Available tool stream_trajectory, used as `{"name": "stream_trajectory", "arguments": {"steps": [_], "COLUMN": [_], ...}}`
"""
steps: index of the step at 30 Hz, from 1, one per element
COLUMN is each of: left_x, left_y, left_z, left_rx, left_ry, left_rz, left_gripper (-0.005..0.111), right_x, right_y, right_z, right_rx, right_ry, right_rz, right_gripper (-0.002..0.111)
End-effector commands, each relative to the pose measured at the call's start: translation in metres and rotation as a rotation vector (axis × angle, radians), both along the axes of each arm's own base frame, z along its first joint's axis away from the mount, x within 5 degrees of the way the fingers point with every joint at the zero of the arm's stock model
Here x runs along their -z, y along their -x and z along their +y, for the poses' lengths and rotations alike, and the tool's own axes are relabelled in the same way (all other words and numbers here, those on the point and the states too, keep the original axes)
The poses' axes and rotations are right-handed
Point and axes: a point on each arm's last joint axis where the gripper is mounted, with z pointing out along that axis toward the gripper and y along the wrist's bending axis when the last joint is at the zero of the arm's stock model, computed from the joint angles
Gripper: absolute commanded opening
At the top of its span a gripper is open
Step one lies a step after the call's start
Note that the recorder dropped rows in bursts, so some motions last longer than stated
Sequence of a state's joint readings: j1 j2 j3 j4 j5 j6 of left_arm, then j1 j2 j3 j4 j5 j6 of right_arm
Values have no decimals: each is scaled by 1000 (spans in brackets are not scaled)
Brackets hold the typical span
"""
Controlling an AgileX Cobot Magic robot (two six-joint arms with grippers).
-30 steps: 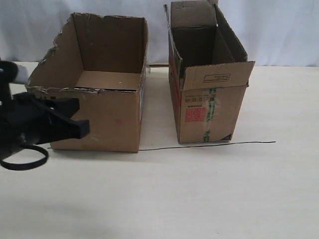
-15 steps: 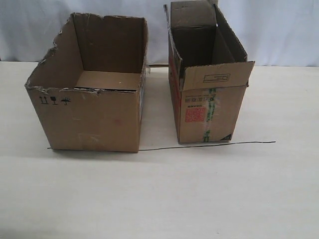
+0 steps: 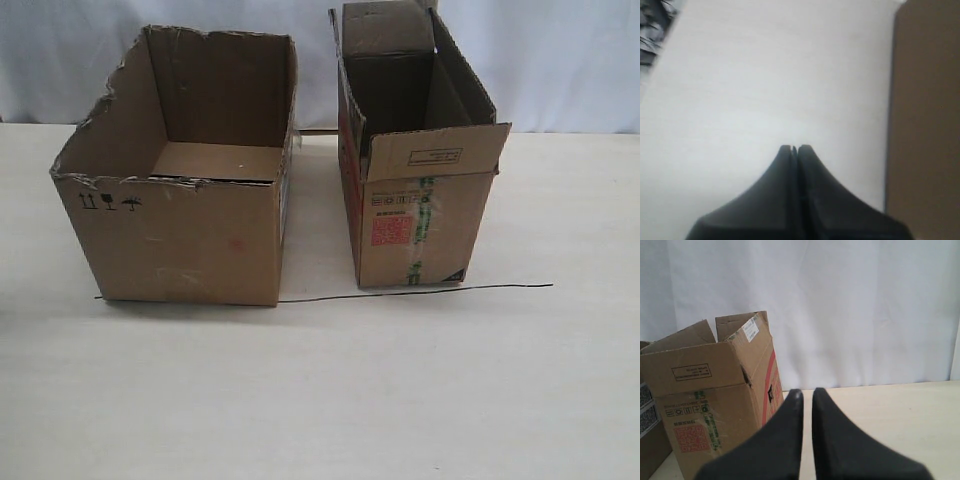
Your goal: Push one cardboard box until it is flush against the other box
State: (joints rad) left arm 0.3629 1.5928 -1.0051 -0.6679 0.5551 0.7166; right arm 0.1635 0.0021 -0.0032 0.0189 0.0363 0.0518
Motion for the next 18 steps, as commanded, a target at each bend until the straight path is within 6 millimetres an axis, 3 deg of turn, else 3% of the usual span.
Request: {"name": "stream_trajectory", "arguments": {"steps": [1,8,14,18], "left_x": [16,52,99,112], "left_y": [-42,-69,-81,-85], "left_z": [9,29,26,24], "left_rx": [174,263,230,218], "left_ry": [281,701,813,850], "left_rz": [77,59,72,54], "left_gripper": [0,0,0,0], "right_x": [1,1,1,1], "right_y": [0,0,0,0], "right_z": [0,0,0,0], "right_rx": [1,1,1,1], "right_ry": [1,1,1,1], "right_rz": [-4,-4,-4,-4], "right_gripper": [5,5,5,5]}}
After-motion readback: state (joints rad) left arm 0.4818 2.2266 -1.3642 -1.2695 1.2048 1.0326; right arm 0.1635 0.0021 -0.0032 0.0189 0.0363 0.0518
